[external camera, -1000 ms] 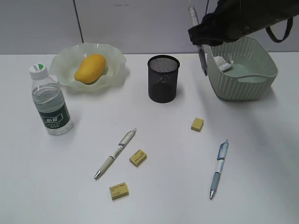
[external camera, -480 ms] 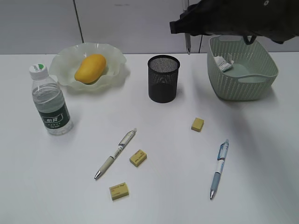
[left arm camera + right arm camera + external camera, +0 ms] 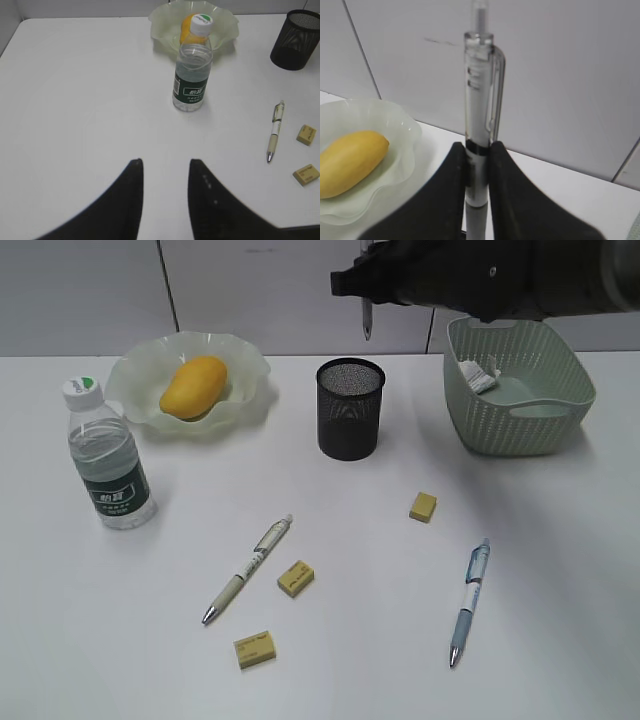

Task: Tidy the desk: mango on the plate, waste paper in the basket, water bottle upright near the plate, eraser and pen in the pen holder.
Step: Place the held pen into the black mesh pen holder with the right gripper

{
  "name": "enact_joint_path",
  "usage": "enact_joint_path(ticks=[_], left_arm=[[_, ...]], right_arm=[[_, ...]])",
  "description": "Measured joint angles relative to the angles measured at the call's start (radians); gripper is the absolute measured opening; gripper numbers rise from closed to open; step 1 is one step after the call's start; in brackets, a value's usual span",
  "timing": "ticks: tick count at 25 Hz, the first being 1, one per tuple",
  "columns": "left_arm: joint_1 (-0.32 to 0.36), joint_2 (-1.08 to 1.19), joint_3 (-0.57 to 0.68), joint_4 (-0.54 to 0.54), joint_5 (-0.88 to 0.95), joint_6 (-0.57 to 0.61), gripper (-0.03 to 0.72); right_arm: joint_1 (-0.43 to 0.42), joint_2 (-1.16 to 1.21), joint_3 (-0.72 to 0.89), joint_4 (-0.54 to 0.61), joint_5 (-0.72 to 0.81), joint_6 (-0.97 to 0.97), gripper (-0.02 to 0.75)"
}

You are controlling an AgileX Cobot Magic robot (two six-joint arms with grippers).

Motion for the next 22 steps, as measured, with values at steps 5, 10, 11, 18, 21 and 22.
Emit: enact_joint_path(ticks=[5, 10, 11, 18, 21, 22], left_arm=[[0.000, 0.000, 0.000, 0.000, 0.000, 0.000, 0.239], [0.000, 0.000, 0.000, 0.000, 0.000, 0.000, 0.239], [0.000, 0.000, 0.000, 0.000, 0.000, 0.000, 0.239], [0.000, 0.000, 0.000, 0.000, 0.000, 0.000, 0.239], [0.000, 0.000, 0.000, 0.000, 0.000, 0.000, 0.239], [0.000, 0.000, 0.000, 0.000, 0.000, 0.000, 0.239]], right_arm=[[0.000, 0.054, -0.021, -0.132, -0.034, 0.141, 0.113], [0.000, 0.077, -0.021, -0.189, -0.050, 0.181, 0.113], [0.000, 0.081, -0.021, -0.200, -0.054, 0.187, 0.113], [0.000, 0.102, -0.021, -0.280, -0.069, 0.253, 0.113], [0.000, 0.105, -0.021, -0.310, -0.076, 0.284, 0.113], [0.000, 0.105, -0.013, -0.320, -0.088, 0.297, 0.113]])
